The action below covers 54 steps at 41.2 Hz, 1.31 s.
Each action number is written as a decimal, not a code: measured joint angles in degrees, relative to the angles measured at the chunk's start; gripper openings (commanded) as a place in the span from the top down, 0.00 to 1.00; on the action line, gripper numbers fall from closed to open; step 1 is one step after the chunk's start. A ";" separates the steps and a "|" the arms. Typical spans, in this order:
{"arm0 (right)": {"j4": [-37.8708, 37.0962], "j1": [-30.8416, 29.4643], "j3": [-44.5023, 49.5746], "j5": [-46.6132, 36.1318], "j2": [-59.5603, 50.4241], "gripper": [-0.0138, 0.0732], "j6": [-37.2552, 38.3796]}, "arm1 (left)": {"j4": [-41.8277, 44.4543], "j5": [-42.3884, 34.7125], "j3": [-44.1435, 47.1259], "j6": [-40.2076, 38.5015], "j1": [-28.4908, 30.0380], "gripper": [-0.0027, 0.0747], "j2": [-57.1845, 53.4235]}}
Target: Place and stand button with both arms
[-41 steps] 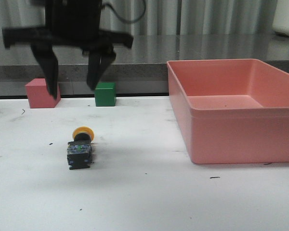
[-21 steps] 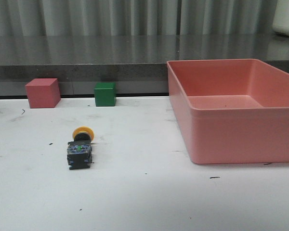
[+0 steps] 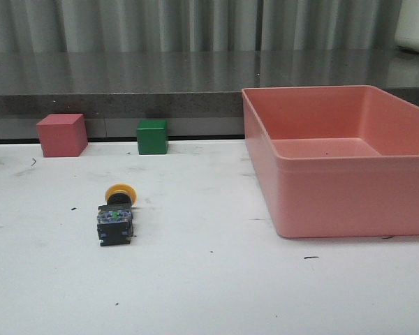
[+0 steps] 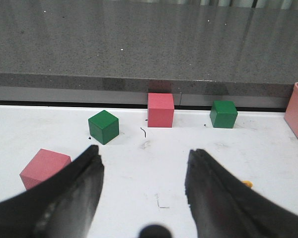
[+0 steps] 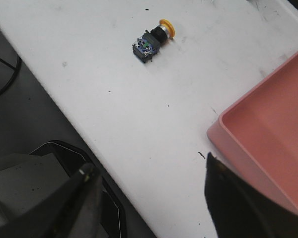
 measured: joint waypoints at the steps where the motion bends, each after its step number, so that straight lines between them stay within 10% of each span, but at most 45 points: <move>1: 0.00 0.00 1.14 -0.51 -1.15 0.30 0.00 | 0.00 0.00 0.00 0.00 0.00 0.50 0.00; 34: 0.00 0.00 20.65 -5.61 -27.27 0.30 -0.14 | 0.00 -1.51 0.00 0.00 0.00 0.49 0.00; 44: 0.00 0.00 20.78 -5.06 -27.27 0.30 -0.14 | 0.00 2.03 -2.93 0.00 0.00 0.25 1.03; 54: 0.00 0.00 20.78 -4.58 -27.27 0.30 -0.14 | -0.27 7.02 -8.38 0.00 0.00 0.23 6.16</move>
